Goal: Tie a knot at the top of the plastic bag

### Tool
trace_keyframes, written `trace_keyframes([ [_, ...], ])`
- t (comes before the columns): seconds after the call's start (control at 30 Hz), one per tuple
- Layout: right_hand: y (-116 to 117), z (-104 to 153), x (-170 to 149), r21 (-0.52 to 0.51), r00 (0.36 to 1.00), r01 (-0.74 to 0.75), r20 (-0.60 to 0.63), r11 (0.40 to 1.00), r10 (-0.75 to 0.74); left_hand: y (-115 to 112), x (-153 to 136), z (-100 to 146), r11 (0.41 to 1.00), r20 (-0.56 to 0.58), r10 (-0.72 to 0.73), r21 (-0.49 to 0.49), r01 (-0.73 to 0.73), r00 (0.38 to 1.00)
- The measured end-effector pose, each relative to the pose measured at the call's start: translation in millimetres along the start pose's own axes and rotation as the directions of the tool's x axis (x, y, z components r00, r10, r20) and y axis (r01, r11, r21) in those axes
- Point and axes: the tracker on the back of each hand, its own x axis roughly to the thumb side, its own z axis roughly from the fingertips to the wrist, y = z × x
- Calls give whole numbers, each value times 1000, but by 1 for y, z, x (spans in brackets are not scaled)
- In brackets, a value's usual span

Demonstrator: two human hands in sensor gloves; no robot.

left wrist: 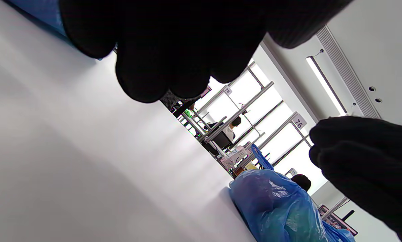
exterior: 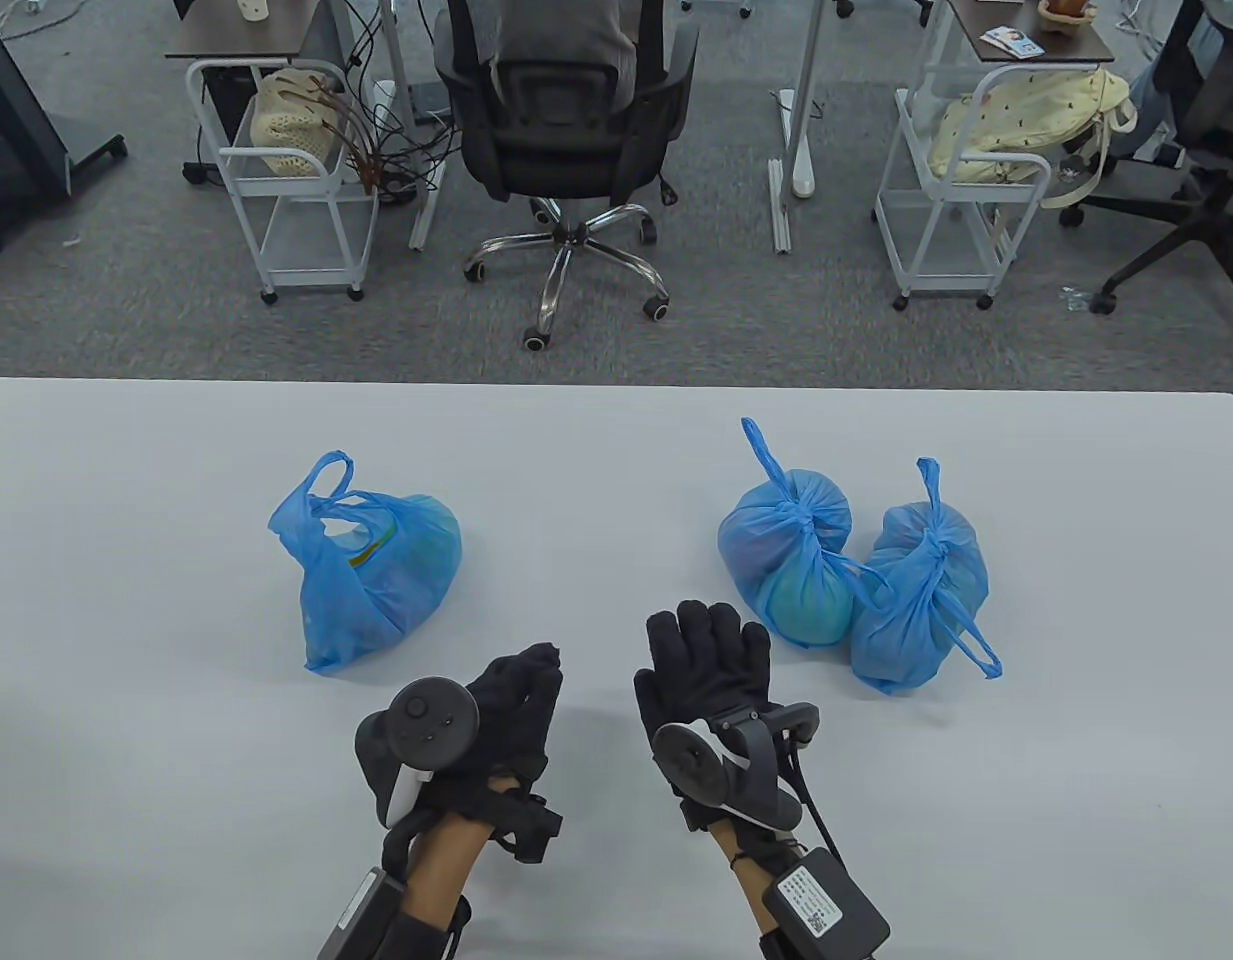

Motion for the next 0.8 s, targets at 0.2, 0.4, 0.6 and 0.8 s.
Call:
trace_keyframes([
  [0.2, 2, 3, -3, 37, 1000, -18, -12, 999, 18, 2, 0, 0, 998, -8, -32, 48, 33, 999],
  [0.4, -2, 2, -2, 41, 1000, -11, -11, 999, 12, 25, 9, 3, 989, 13, 73, 127, -74, 997],
  [0.6, -1, 1, -3, 50, 1000, -8, -9, 999, 9, 88, 21, 14, 903, 137, 213, 350, -249, 967],
  [0.8, -2, 0, -9, 51, 999, 10, -40, 999, -8, 141, -8, 28, 795, 131, 285, 521, -310, 950],
])
